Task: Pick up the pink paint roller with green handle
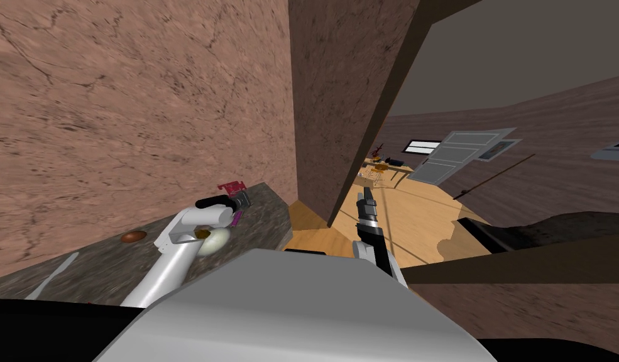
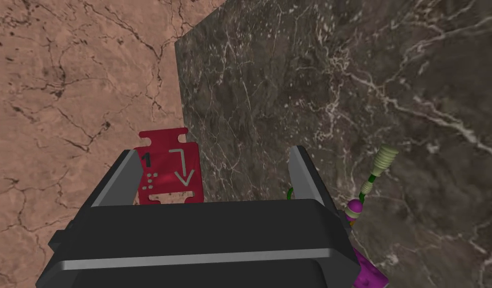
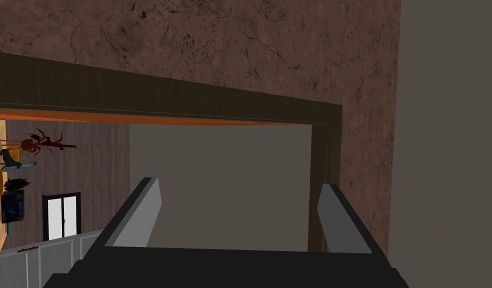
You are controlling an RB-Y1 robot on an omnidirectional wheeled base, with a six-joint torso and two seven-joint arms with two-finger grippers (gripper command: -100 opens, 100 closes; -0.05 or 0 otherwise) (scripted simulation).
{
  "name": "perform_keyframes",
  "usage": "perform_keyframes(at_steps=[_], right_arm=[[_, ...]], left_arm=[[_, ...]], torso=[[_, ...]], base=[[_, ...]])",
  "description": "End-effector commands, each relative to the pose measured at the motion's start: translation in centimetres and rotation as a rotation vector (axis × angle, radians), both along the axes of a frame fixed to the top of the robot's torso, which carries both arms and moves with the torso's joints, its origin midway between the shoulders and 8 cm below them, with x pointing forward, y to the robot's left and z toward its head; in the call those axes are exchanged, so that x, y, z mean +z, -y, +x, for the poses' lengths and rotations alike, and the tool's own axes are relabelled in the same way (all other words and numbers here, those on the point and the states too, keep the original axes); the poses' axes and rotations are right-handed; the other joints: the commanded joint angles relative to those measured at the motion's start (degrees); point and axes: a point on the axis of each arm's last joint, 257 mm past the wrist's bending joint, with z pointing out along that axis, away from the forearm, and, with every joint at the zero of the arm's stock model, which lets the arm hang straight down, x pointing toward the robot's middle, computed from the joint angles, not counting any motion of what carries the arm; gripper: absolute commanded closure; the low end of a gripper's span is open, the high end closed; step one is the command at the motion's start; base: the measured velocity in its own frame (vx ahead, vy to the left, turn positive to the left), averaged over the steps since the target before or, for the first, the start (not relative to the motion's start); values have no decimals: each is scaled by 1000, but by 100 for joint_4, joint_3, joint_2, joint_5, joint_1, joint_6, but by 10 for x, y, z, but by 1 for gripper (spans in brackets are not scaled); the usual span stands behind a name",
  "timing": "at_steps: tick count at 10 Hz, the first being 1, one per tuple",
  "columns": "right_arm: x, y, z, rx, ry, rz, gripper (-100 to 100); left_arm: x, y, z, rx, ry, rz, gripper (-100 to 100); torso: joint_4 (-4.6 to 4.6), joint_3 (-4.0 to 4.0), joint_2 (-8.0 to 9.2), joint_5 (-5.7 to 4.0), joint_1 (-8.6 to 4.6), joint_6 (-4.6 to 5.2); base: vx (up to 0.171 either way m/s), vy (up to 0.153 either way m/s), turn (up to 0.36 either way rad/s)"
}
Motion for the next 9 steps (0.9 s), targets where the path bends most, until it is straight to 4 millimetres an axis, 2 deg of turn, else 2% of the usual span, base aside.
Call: perform_keyframes(at_steps=[1,9], right_arm=[[0,0,0,0,0,0,0],[0,0,0,0,0,0,0]], left_arm=[[-9,0,-4,3,-46,-19,-100],[-44,13,-13,-25,-253,-105,-100]], torso=[[0,0,0,0,0,0],[1,2,3,1,1,-2]], base=[[8,11,-31],[3,12,-25]])
